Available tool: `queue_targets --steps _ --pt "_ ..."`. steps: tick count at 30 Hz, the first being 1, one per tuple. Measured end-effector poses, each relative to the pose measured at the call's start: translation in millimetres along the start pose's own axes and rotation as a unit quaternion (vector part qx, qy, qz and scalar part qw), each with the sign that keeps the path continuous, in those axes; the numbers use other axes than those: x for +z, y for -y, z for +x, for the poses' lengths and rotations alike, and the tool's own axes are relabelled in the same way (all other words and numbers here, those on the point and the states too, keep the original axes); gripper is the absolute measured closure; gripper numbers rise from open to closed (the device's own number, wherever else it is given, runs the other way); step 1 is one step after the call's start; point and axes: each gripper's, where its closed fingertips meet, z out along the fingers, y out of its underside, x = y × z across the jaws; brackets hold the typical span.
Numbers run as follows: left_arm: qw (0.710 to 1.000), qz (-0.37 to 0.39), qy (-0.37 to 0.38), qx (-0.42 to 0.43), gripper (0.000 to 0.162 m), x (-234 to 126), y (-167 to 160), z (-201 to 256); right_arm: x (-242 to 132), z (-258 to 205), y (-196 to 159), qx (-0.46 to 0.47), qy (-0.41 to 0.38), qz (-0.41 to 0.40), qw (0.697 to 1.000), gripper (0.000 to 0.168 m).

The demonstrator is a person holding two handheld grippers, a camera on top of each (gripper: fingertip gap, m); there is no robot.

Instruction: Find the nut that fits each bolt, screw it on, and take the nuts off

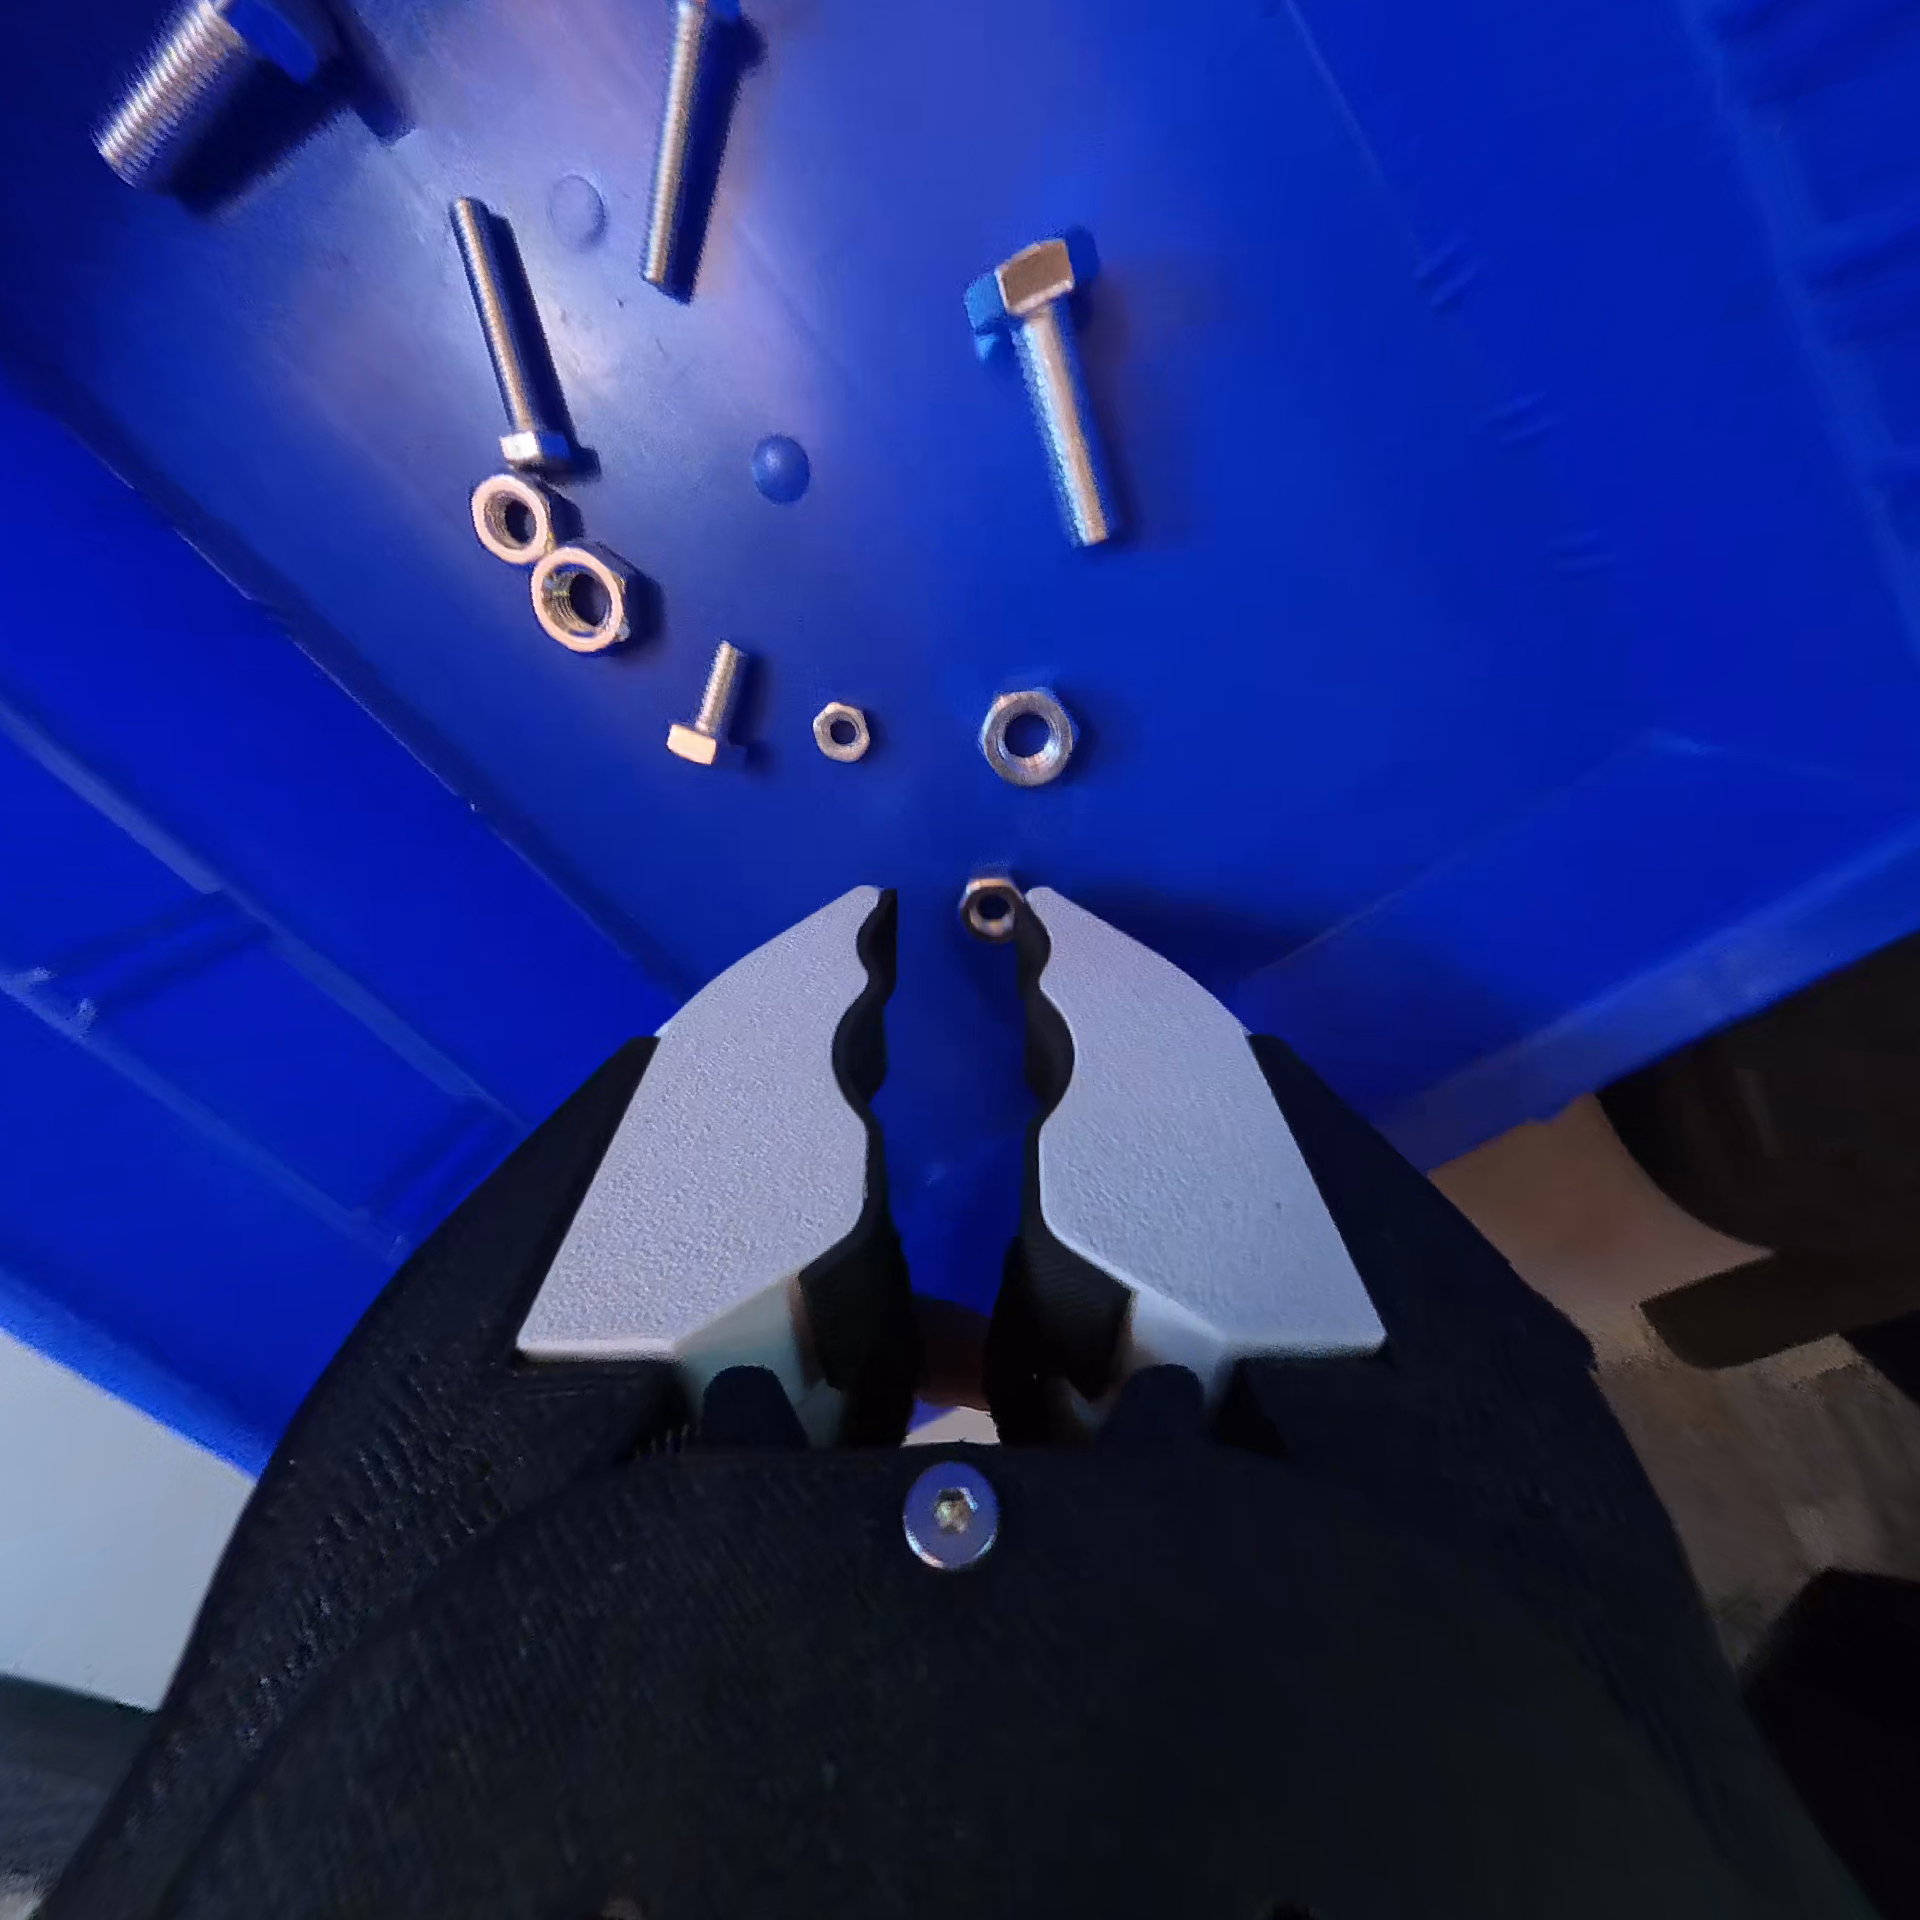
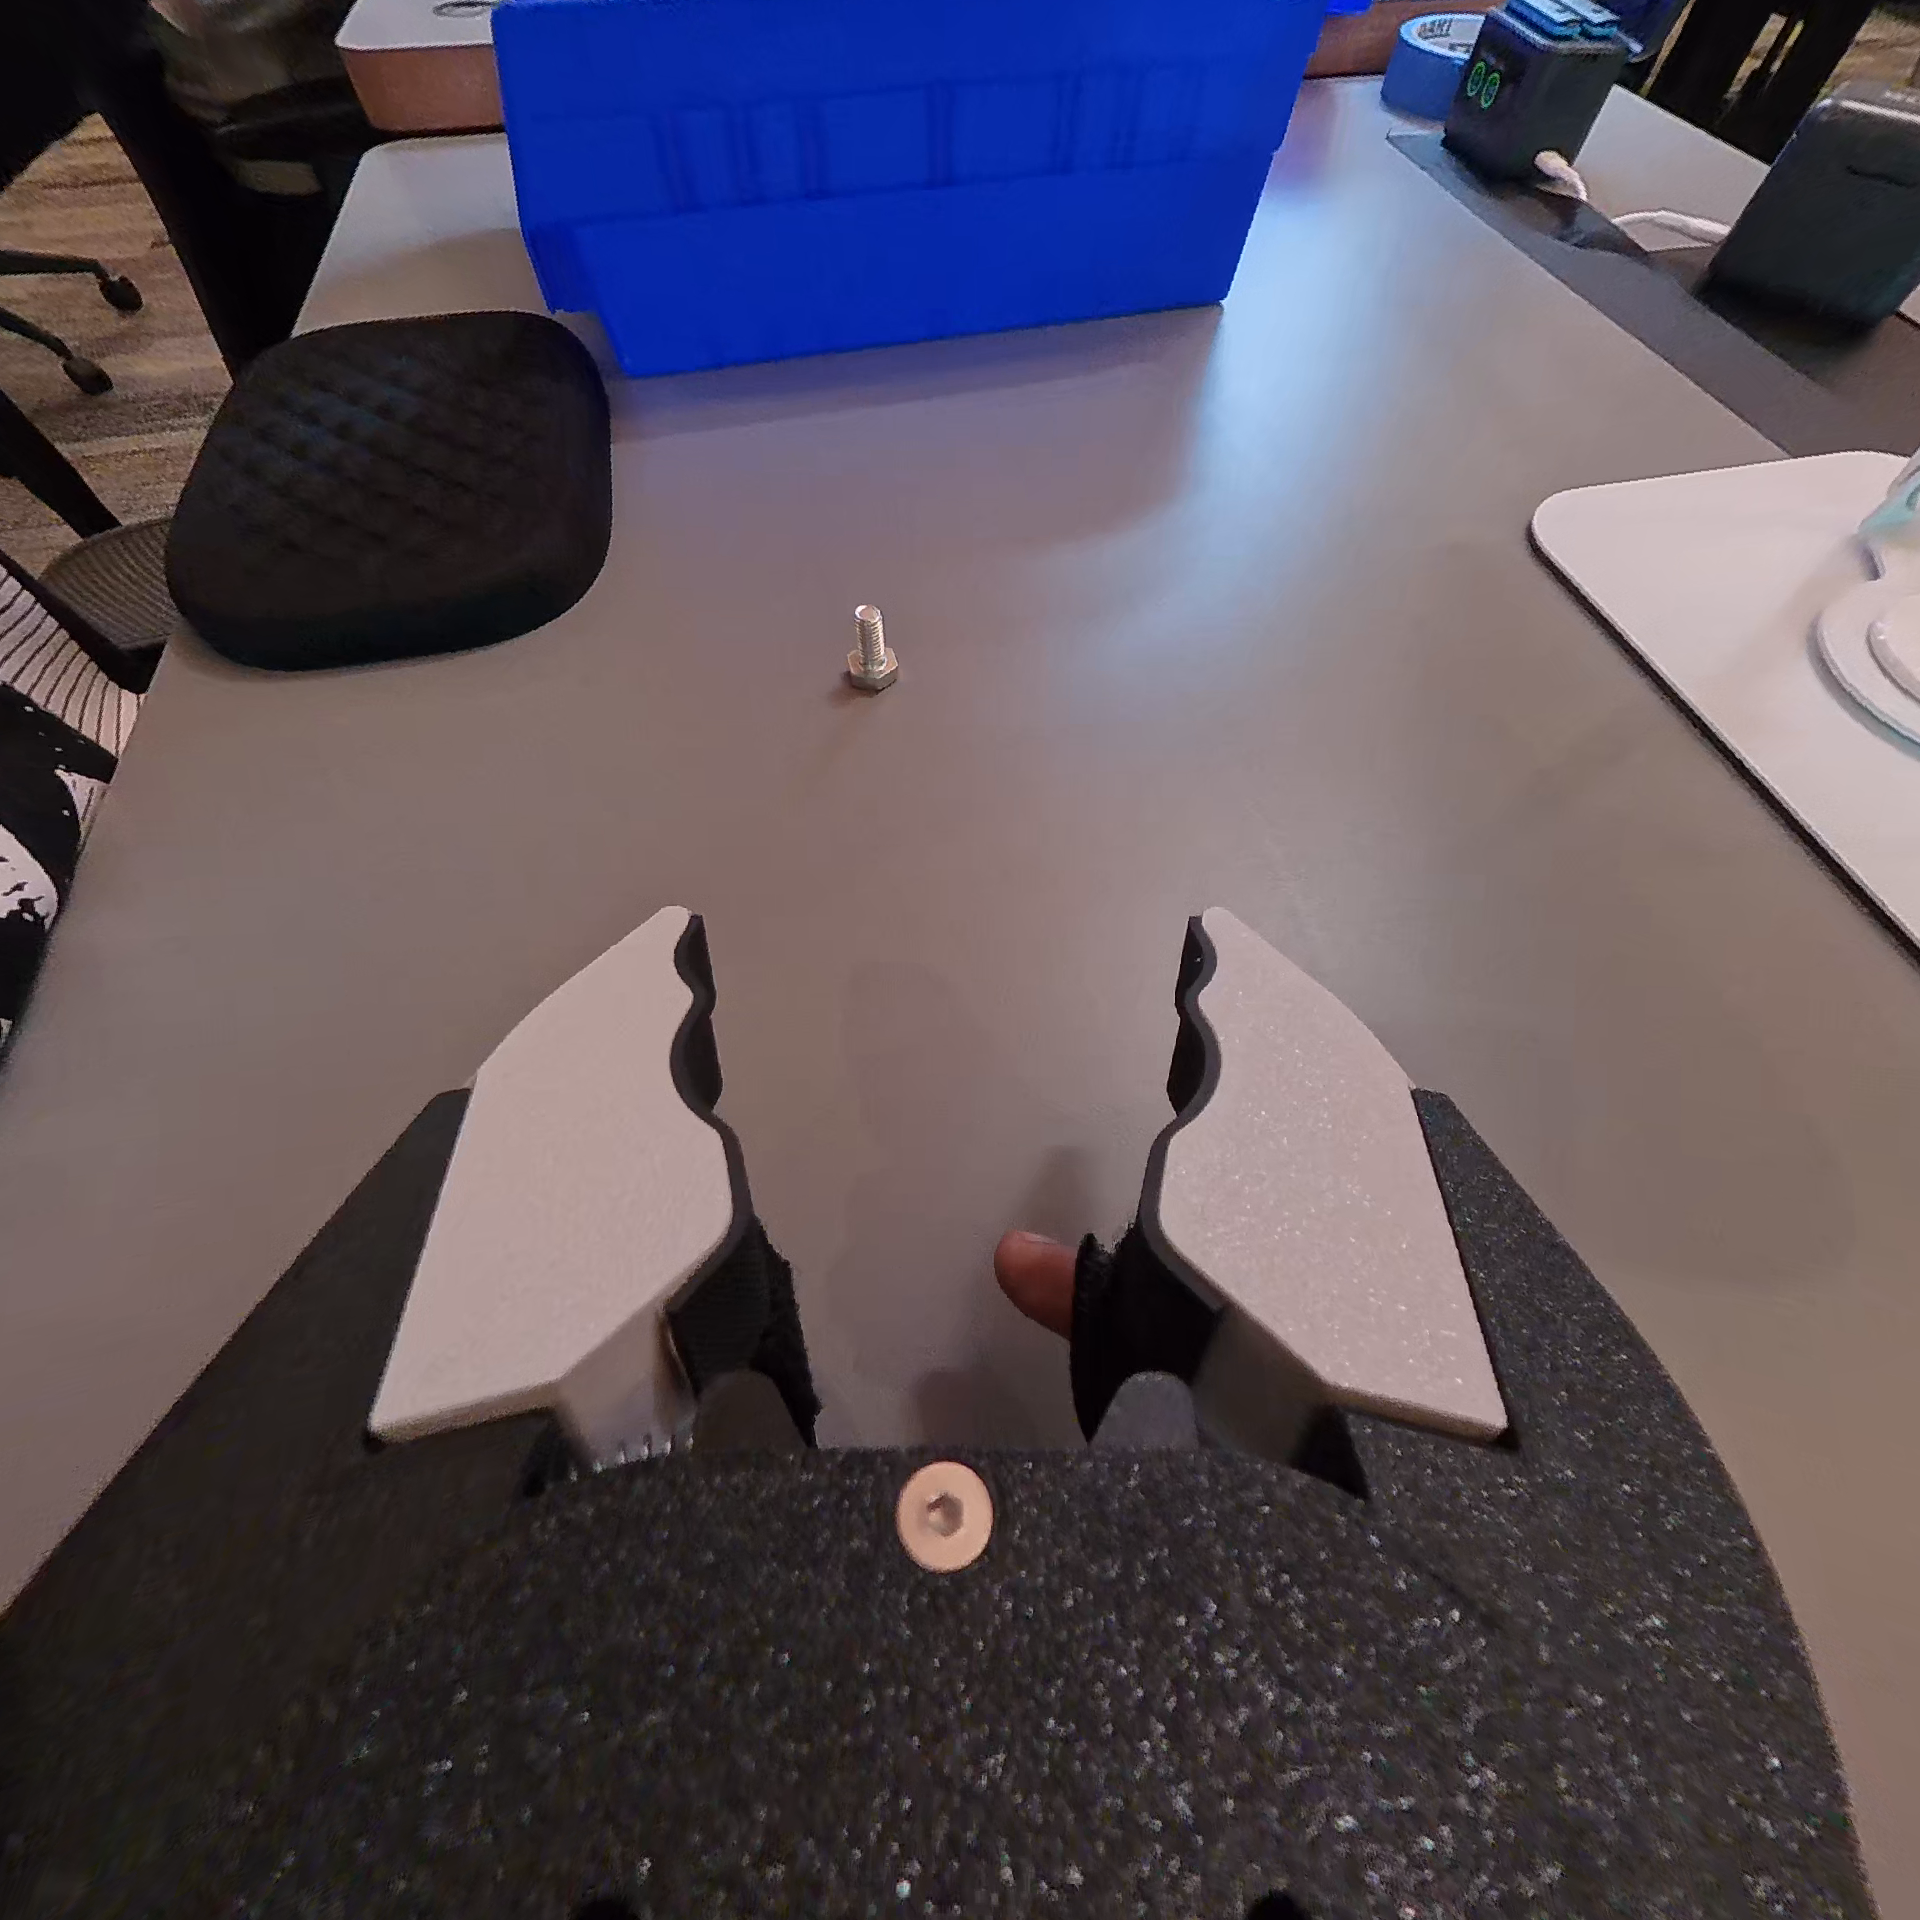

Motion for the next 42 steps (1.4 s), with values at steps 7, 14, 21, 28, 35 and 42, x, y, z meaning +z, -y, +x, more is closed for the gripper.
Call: queue_targets --steps 7,14,21,28,35,42 --pt "0.999 -0.001 0.011 -0.047 0.145 17 19 -21 -1 1 0 0.003 -0.003 0.002 1.0 0.082" --pt "0.999 -0.002 0.002 -0.045 0.151 23 21 -20 -1 2 -1 0.005 -0.005 0.0 1.0 0.083" --pt "0.996 0.072 0.038 -0.038 0.151 -11 36 -17 0 2 -1 0.003 -0.004 -0.002 1.0 0.083" --pt "0.957 0.279 -0.01 0.082 0.152 -101 110 60 -1 4 1 -0.008 -0.017 0.002 1.0 0.087" --pt "0.877 0.416 -0.16 0.181 0.151 -134 172 170 -11 0 29 -0.04 -0.027 0.081 0.996 0.097" --pt "0.878 0.379 -0.202 0.211 0.152 -109 187 214 -22 -7 48 -0.072 -0.026 0.143 0.987 0.109"
